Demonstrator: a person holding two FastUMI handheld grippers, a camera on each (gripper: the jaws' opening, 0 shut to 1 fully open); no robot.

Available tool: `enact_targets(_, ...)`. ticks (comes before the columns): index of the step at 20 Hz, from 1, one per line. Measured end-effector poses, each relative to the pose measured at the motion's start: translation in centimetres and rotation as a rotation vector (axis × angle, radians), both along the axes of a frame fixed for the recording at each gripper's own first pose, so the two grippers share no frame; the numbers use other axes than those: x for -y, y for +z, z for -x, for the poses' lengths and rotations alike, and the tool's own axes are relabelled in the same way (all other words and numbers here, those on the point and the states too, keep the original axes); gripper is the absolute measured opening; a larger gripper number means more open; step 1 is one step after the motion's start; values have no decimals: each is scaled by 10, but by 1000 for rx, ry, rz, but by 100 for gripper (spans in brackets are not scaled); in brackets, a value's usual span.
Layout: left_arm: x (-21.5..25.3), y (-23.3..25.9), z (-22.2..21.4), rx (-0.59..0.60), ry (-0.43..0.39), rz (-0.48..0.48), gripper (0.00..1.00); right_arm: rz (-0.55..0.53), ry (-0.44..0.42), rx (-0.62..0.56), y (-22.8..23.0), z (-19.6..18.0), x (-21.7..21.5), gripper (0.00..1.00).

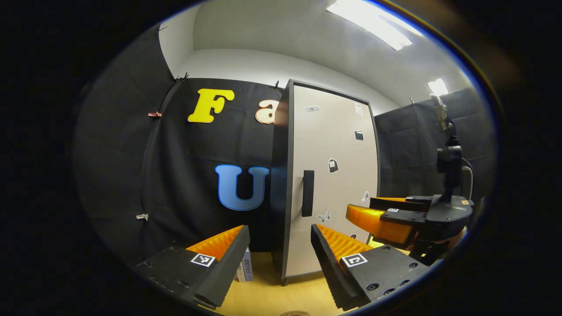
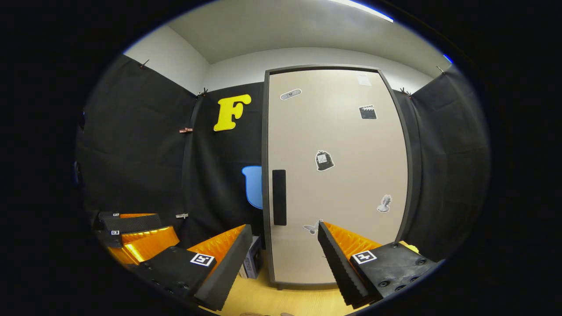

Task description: Open the cabinet door with the right hand, grasp the bottle in the cabinet with the left hand and place it on the coaster, then close the cabinet door with the right hand.

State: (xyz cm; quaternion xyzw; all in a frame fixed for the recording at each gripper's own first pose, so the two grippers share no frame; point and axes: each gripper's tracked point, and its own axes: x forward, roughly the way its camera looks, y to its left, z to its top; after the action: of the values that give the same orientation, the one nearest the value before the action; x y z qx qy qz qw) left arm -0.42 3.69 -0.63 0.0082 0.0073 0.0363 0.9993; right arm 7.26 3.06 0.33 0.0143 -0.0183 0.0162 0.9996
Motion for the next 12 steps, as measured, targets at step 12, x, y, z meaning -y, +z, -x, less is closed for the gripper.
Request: enact_targets(12, -26, -17, 3, -42, 34, 59, 88, 85, -18, 62, -2, -78, -17, 97)
